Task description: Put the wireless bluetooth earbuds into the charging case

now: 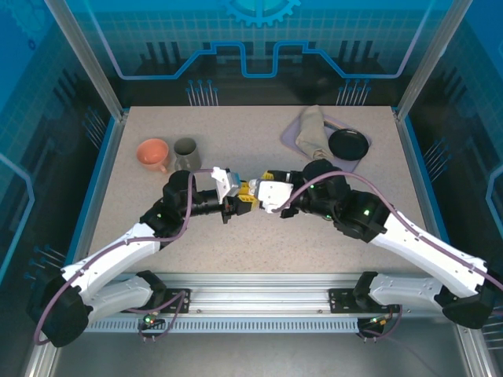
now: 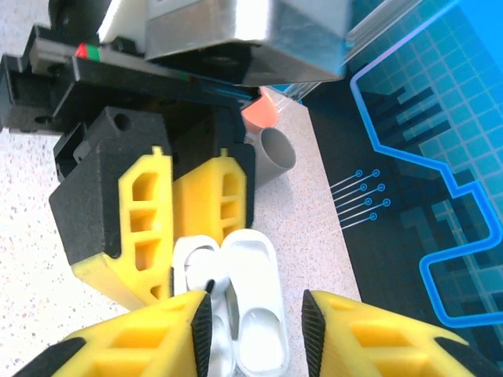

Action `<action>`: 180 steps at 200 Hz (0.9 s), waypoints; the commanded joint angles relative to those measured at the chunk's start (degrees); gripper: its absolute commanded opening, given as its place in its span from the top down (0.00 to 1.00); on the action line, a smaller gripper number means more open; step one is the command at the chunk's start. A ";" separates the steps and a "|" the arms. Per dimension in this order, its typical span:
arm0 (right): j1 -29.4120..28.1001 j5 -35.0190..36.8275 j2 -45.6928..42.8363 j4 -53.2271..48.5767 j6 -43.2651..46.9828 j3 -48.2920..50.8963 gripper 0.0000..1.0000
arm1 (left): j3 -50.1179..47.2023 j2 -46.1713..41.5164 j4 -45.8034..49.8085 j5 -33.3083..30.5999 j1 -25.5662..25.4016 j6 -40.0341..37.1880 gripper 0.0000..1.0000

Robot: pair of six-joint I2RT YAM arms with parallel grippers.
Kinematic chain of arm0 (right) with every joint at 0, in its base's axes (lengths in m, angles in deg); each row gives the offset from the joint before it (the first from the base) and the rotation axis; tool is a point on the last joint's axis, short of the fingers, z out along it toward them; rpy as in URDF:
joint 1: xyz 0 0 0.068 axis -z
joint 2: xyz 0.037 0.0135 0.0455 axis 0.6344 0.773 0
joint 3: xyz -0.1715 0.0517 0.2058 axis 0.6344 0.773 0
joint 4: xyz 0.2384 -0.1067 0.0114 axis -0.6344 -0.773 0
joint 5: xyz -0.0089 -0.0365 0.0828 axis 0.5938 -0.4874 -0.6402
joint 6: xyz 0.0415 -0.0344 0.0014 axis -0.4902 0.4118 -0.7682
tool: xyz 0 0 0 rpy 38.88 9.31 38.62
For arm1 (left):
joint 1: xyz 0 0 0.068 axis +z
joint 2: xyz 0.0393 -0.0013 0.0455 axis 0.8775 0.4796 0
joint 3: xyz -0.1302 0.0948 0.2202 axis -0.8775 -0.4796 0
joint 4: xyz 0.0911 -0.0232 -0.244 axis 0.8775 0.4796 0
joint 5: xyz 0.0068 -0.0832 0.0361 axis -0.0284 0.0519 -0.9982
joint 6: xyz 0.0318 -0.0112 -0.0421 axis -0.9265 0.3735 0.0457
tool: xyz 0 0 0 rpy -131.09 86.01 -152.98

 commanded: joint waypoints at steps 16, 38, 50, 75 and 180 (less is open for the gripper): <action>3.52 -4.04 -3.28 -0.06 -4.99 -0.88 0.60 | 0.13 -1.21 -3.35 0.32 -0.45 -1.24 1.00; 6.72 -3.93 -4.46 0.18 -9.30 -0.83 0.57 | -0.36 -1.71 -4.30 0.36 -0.46 -1.28 1.00; 9.37 -3.86 -4.94 0.19 -13.09 -0.76 0.55 | -0.52 -2.06 -4.46 0.04 -0.49 -1.28 1.00; 15.80 -4.19 -6.03 -0.84 -21.22 0.24 0.53 | -0.82 -2.87 -4.72 -0.64 -0.50 -1.25 1.00; 35.72 -14.34 2.08 -12.87 -45.88 9.77 0.42 | -1.37 -7.85 -4.63 -1.43 -0.46 -1.32 1.00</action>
